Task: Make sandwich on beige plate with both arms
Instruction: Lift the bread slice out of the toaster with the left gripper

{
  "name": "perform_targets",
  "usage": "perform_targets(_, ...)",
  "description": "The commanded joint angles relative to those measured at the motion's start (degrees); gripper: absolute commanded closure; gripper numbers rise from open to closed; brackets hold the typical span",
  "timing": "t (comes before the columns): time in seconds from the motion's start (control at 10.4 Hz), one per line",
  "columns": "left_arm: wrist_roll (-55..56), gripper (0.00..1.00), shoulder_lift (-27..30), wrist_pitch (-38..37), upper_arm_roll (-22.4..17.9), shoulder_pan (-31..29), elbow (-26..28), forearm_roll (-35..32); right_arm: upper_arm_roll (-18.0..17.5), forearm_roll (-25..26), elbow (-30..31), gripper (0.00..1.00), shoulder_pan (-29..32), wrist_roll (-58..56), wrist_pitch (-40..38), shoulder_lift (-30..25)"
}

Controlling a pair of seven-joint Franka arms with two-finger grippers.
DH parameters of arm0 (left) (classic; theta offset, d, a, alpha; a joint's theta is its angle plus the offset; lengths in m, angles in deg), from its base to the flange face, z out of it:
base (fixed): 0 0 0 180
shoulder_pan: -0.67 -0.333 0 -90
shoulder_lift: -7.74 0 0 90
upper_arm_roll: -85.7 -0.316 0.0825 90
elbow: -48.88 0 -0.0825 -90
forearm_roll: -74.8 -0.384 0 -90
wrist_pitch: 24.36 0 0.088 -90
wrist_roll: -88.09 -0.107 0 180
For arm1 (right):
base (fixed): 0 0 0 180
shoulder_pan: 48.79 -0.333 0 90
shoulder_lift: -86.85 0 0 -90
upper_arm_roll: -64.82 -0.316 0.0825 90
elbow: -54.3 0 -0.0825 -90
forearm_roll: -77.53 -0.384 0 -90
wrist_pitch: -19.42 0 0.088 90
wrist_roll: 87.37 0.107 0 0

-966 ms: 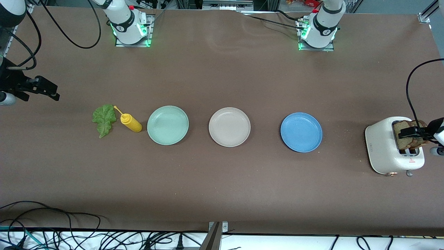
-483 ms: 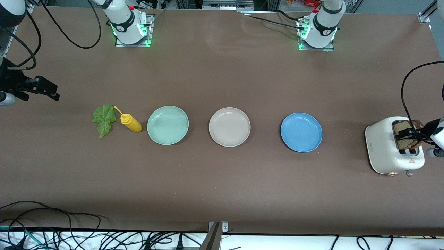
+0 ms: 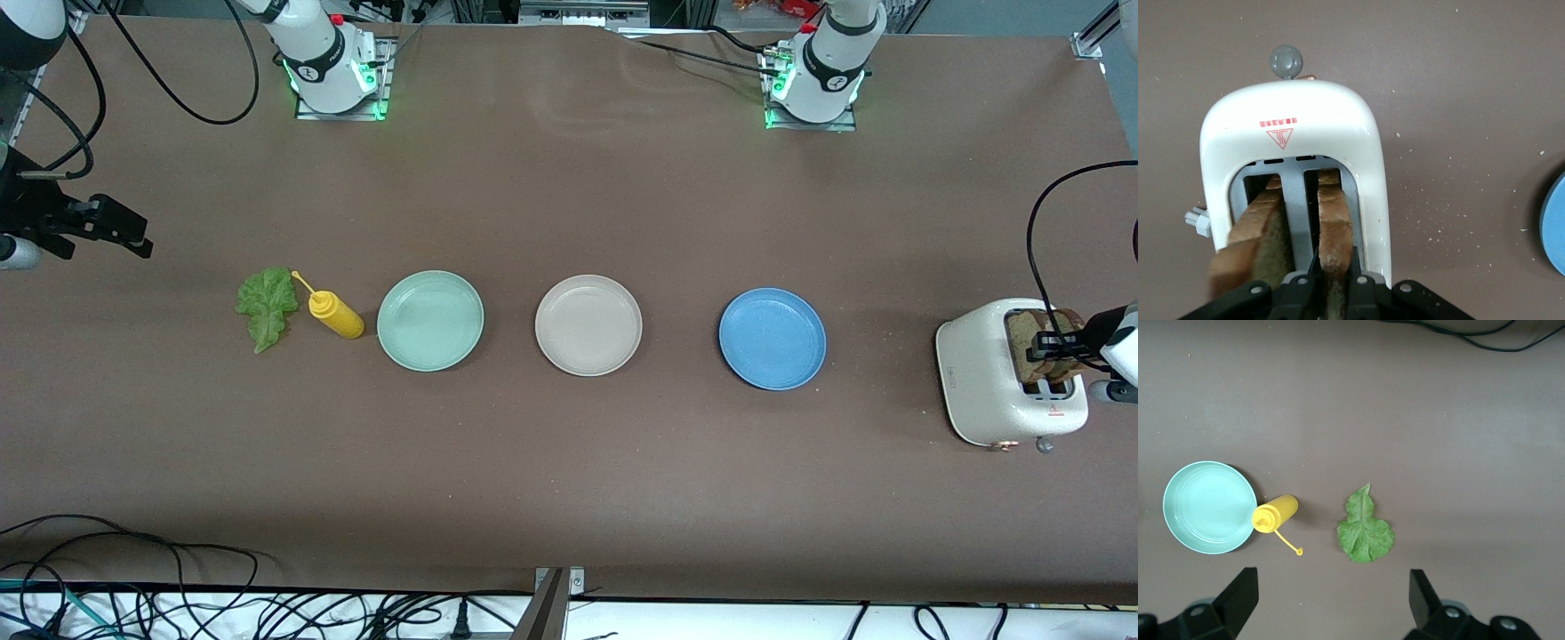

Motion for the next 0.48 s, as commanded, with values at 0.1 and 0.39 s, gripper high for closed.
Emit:
perform_targets(0.1, -1.6, 1.0, -0.2, -3.0, 0.7, 0.2, -3.0, -2.5, 0.0, -0.2, -1.0, 0.0, 0.2, -0.7, -0.2, 0.4)
perform_targets(0.39, -1.6, 1.0, 0.0, -10.2, 1.2, 0.6, -10.5, -2.6, 0.0, -0.2, -1.0, 0.0, 0.2, -0.6, -0.2, 0.4)
